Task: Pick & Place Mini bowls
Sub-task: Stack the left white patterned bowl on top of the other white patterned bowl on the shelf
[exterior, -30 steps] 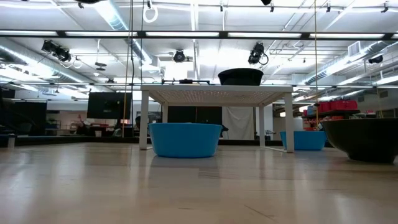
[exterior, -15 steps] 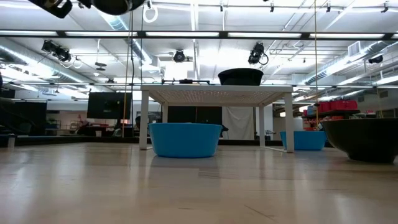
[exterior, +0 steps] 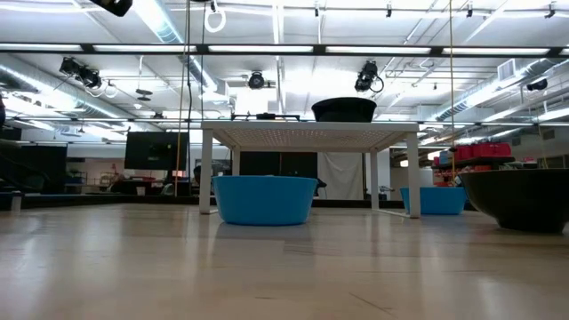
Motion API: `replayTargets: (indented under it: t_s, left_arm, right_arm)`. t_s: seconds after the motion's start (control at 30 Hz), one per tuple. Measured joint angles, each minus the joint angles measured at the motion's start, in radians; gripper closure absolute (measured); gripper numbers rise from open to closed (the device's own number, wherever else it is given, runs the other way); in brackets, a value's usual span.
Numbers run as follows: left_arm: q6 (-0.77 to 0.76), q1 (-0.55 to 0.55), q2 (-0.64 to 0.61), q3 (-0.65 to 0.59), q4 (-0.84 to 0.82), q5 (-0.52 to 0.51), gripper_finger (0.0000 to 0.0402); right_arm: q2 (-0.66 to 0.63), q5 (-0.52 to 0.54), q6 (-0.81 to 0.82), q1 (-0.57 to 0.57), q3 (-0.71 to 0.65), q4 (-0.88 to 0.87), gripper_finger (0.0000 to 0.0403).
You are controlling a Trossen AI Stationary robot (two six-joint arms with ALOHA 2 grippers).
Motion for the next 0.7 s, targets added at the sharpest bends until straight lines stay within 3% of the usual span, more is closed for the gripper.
replayTargets:
  t_s: [0.33,0.7]
  left_arm:
    - [0.092,0.057,0.098,0.113,-0.107,0.016,0.0385]
    - [0.277,0.131,0.331,0.416,-0.26,0.046,0.0385]
  right_arm:
    - [0.0,0.002,0.0,0.052,0.009,0.009,0.0175]
    - [0.001,0.01,-0.014,0.087,0.108,-0.045,0.0175]
